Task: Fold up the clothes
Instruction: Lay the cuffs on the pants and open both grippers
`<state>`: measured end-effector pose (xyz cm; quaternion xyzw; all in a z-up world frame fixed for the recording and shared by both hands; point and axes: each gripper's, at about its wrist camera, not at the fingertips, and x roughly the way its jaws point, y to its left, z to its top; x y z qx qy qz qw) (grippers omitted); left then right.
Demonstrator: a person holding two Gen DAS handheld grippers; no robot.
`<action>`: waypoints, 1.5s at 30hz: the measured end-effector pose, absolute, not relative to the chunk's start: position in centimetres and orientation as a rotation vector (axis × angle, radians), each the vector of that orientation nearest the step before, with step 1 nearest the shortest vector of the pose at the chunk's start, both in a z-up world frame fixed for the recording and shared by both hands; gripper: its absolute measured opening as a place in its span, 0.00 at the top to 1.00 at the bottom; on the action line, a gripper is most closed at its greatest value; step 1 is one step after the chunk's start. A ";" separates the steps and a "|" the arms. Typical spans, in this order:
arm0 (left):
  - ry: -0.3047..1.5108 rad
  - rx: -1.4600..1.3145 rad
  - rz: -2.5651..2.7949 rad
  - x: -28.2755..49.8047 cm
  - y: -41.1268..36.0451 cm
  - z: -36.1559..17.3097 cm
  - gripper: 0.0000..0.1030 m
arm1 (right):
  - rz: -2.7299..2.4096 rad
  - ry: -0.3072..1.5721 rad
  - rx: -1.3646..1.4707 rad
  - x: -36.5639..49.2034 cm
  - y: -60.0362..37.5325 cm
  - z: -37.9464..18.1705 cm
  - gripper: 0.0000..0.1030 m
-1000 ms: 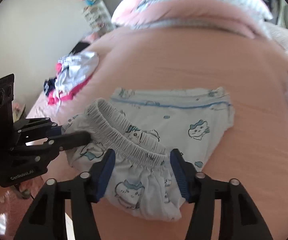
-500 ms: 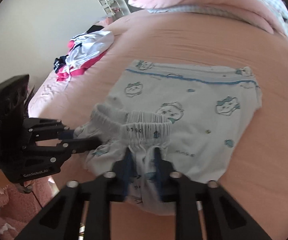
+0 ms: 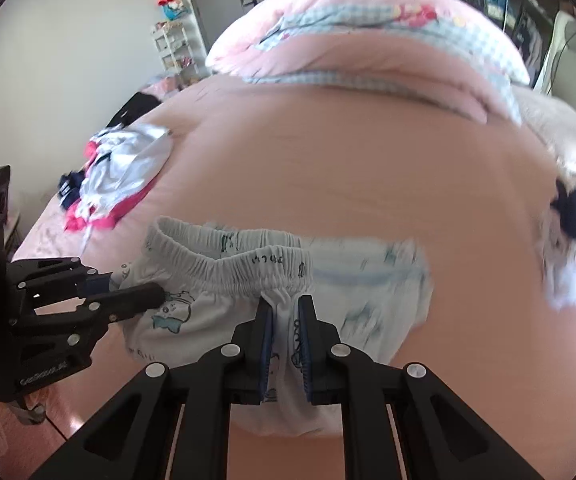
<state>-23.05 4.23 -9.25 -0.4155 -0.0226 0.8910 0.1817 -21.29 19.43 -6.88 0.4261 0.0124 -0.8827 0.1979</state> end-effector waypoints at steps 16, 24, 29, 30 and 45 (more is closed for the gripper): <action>-0.139 -1.324 2.768 -26.1 1.2 -12.2 0.73 | -2.379 -0.166 1.341 -23.9 25.2 -12.0 0.77; 0.125 -1.297 2.558 -25.2 5.3 -12.0 0.73 | -2.333 -0.092 1.229 -22.5 21.9 -11.5 0.75; 0.051 -1.453 2.458 -30.1 5.0 -15.4 0.75 | -2.323 -0.006 1.348 -25.7 21.7 -15.0 0.75; 0.001 -1.459 2.460 -30.8 4.6 -15.6 0.75 | -2.348 -0.026 1.373 -26.4 22.5 -15.5 0.75; -0.136 -1.439 2.626 -21.2 0.7 -14.3 0.75 | -2.172 0.083 1.396 -19.8 20.4 -13.1 0.75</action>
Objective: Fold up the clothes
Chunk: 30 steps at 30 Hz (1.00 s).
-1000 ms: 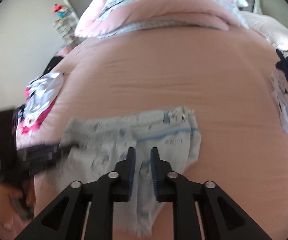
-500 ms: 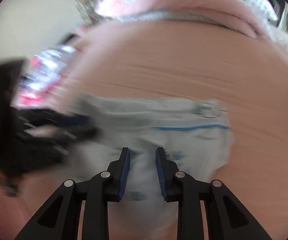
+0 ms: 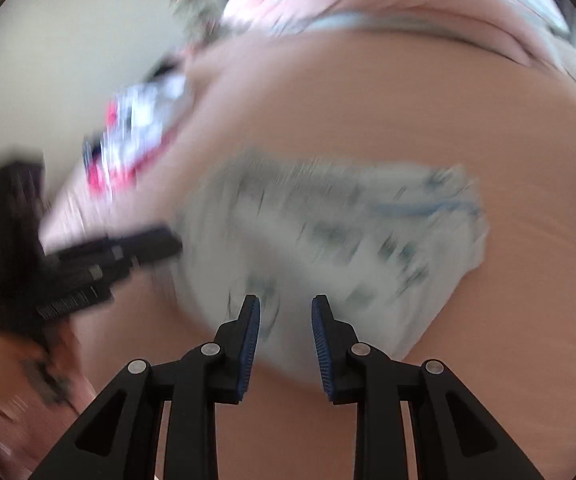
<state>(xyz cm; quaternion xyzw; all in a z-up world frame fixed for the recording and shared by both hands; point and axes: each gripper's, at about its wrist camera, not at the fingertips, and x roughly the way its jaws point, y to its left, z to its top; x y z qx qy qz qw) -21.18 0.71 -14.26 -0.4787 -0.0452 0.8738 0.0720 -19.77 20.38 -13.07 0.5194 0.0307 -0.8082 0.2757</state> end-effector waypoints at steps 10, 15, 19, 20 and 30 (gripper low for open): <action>-0.140 -1.398 2.677 -19.5 -0.6 -12.5 0.74 | -2.416 -0.020 1.332 -19.9 24.5 -10.7 0.66; -0.233 -1.515 2.679 -20.2 0.6 -14.2 0.71 | -2.439 -0.168 1.546 -20.1 26.2 -14.0 0.64; -0.651 -1.539 2.677 -19.4 -2.0 -14.5 0.68 | -2.403 -0.510 1.583 -18.0 28.5 -14.6 0.44; -0.658 -1.521 2.650 -19.3 -1.9 -14.7 0.60 | -2.391 -0.540 1.576 -17.6 28.6 -14.6 0.42; -0.603 -1.573 2.680 -20.4 -0.4 -16.6 0.40 | -2.472 -0.530 1.578 -17.6 27.7 -15.3 0.38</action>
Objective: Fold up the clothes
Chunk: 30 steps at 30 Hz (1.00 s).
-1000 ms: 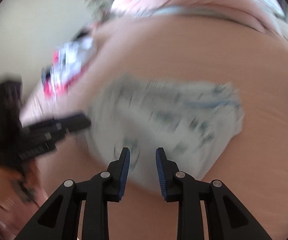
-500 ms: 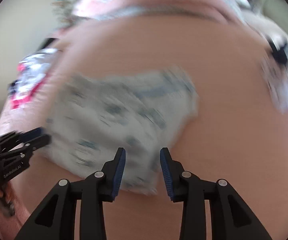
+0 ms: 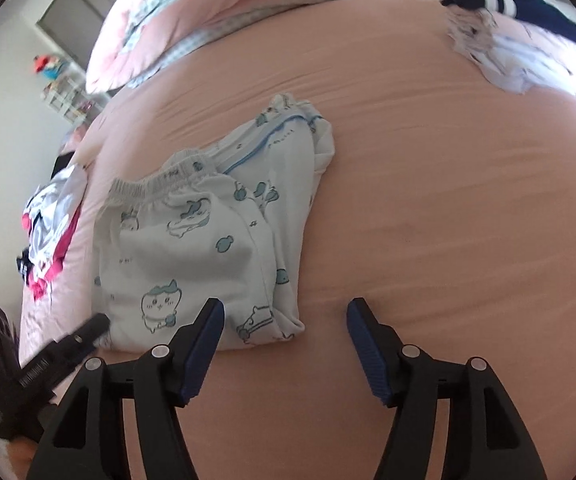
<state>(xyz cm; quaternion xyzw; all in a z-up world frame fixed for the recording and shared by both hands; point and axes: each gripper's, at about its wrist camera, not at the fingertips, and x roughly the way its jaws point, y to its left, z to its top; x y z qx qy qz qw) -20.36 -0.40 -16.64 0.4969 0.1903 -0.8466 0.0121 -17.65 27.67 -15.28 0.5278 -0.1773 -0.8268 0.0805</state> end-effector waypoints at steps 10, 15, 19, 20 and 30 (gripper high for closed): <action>0.706 1.589 -2.754 -19.5 -0.6 -13.9 0.92 | -2.361 -0.559 1.450 -16.8 27.4 -12.1 0.85; 0.544 1.699 -2.843 -15.9 -0.3 -13.4 0.92 | -2.332 -0.613 1.514 -13.6 27.3 -11.9 0.85; 0.401 1.759 -2.894 -13.2 -0.7 -13.9 0.92 | -2.324 -0.585 1.561 -9.9 26.5 -12.1 0.85; 0.446 1.772 -2.884 -12.6 -1.1 -14.0 0.92 | -2.330 -0.563 1.561 -9.2 26.2 -12.1 0.85; 0.519 1.855 -2.772 -9.0 -1.4 -14.1 0.88 | -2.544 -0.082 1.503 -5.0 24.4 -9.0 0.82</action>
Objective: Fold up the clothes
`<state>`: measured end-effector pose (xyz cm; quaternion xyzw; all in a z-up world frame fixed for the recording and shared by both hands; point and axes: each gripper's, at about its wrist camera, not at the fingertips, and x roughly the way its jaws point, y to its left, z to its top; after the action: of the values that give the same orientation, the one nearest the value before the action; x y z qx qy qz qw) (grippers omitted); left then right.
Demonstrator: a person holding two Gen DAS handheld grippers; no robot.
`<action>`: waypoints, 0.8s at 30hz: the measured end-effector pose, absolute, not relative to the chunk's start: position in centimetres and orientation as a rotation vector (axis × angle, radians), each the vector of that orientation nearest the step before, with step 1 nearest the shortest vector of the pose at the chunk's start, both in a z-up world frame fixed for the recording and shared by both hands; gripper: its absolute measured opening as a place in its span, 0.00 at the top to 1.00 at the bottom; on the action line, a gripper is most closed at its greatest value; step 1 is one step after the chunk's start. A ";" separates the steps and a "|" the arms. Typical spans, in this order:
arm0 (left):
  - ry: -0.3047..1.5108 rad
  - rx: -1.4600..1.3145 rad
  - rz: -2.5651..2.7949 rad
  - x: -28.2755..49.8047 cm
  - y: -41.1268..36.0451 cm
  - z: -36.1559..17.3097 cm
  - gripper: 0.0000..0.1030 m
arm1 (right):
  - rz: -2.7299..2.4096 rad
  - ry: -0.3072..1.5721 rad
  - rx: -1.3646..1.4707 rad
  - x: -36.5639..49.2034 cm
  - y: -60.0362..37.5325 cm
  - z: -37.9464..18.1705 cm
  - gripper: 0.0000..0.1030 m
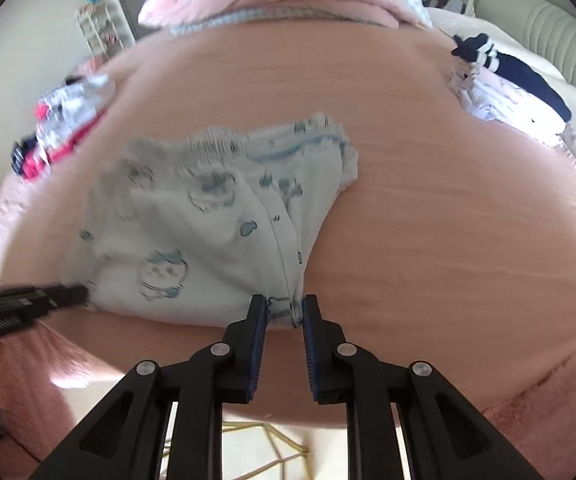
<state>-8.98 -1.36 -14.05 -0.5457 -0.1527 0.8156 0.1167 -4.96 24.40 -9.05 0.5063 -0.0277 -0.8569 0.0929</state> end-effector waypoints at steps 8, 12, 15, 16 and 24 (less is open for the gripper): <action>-0.221 -1.290 2.405 -14.6 3.3 -10.0 0.88 | -2.408 0.119 1.258 -9.1 19.3 -5.7 0.76; -0.123 -1.578 2.335 -16.3 3.7 -13.9 0.88 | -2.312 0.266 1.424 -12.3 17.6 -9.8 0.76; -0.246 -1.610 2.297 -15.9 1.4 -14.0 0.88 | -2.301 0.279 1.522 -13.8 19.0 -11.5 0.81; -0.263 -1.622 2.291 -15.7 0.8 -13.7 0.88 | -2.313 0.247 1.501 -13.9 19.4 -11.0 0.79; -0.165 -1.407 2.328 -17.5 3.7 -11.1 0.88 | -2.319 0.168 1.425 -17.2 18.9 -9.4 0.44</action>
<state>-17.49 3.73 -11.08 -0.5051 -0.0591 0.8358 0.2070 -17.18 18.87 -9.44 0.5115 0.0602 -0.8321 0.2057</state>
